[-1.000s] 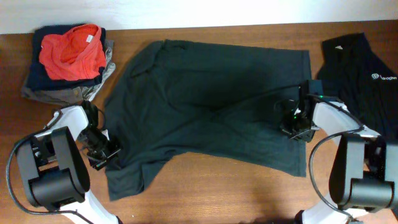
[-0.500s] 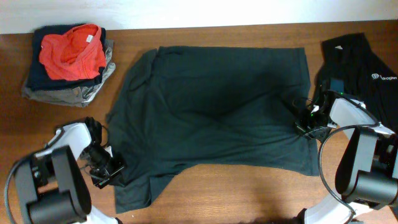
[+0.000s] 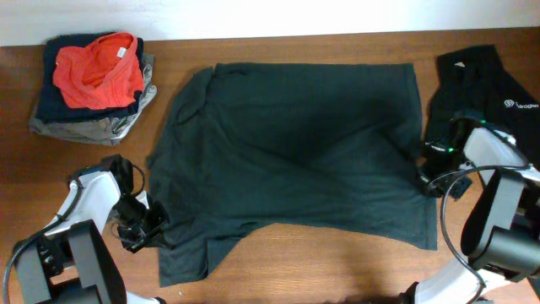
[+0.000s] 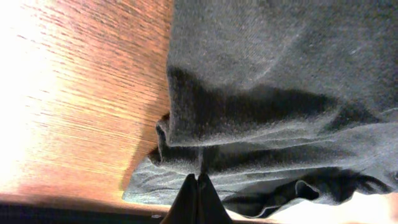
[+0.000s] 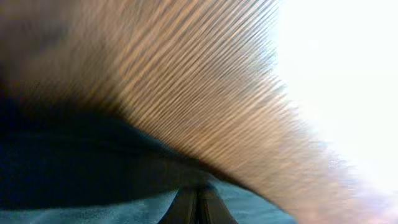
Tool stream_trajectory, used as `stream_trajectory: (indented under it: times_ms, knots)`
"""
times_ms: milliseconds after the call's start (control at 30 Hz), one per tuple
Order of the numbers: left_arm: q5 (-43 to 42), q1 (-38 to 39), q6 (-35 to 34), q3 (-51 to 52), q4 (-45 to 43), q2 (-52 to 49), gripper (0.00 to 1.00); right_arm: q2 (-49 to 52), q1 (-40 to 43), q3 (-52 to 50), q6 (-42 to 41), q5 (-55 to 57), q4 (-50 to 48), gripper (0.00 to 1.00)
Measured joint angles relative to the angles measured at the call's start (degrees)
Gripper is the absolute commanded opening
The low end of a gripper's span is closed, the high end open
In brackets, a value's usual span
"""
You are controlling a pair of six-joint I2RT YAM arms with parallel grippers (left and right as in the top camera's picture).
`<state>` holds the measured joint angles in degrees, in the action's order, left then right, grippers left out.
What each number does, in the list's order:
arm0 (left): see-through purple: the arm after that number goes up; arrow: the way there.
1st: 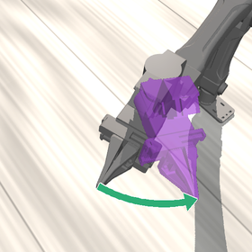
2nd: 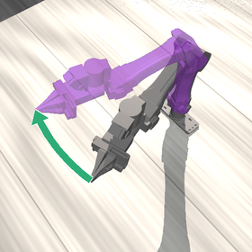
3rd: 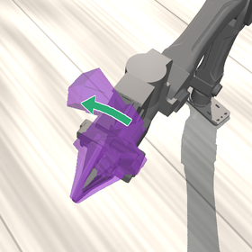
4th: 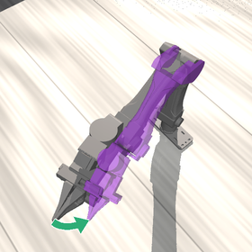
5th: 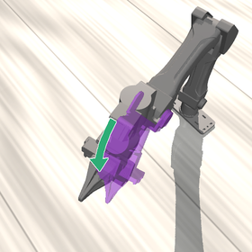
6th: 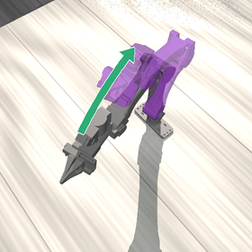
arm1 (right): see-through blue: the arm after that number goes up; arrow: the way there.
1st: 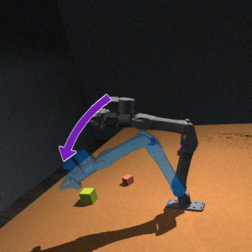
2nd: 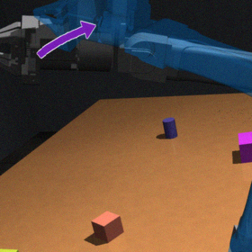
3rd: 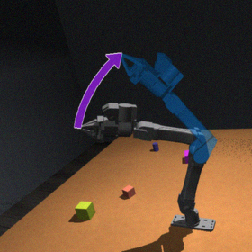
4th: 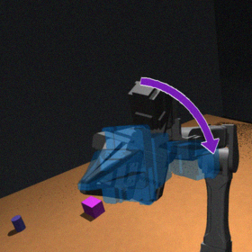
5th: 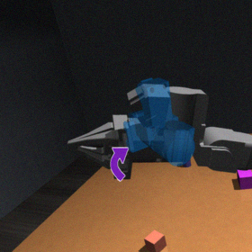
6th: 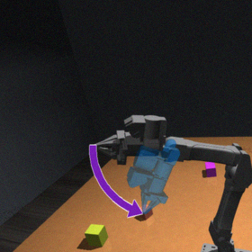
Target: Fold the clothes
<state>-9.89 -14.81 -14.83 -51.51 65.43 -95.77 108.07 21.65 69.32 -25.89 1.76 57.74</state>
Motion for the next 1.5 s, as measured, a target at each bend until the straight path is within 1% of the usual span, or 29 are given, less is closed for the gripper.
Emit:
stream_trajectory:
  times_ms: [167,267,333,433,533,633,767,1100,1233,1500]
  knots:
    - [0.0,0.1,0.4,0.0,-0.1,1.9,0.0,0.0,0.5,5.3,0.3,0.4,4.2,0.04]
    - [0.0,1.0,1.3,-0.4,-0.3,5.1,0.0,0.0,0.5,8.1,0.3,-0.1,6.5,0.04]
    - [-0.3,2.5,2.4,-1.2,-2.3,8.0,0.01,0.0,0.5,9.3,1.3,-2.4,6.5,0.04]
    - [-1.5,5.4,4.2,-2.7,-6.3,11.5,0.0,0.0,0.2,9.9,5.9,-9.0,6.2,0.04]
    - [-2.4,9.6,5.0,-3.6,-8.4,12.9,0.01,0.0,-1.1,9.9,9.5,-13.4,8.0,0.04]
    - [-3.1,13.5,5.2,-3.6,-8.3,12.3,0.01,0.0,-3.2,9.6,11.1,-14.6,8.4,0.04]
    - [-3.6,16.0,5.2,-3.6,-8.7,9.5,0.01,0.0,-5.4,6.4,10.7,-14.5,6.0,0.04]
    - [-3.6,16.2,5.2,-3.6,-11.1,1.6,0.0,0.0,-5.6,-4.6,9.5,-13.4,-4.2,0.04]
    - [-3.0,16.2,5.2,-3.6,-11.5,-0.5,0.0,-0.2,-5.6,-5.1,8.0,-11.6,-4.5,0.04]
    - [1.5,16.2,4.3,-3.6,-13.0,-1.4,0.01,-0.5,-4.6,-5.1,4.8,-7.1,-4.5,0.04]
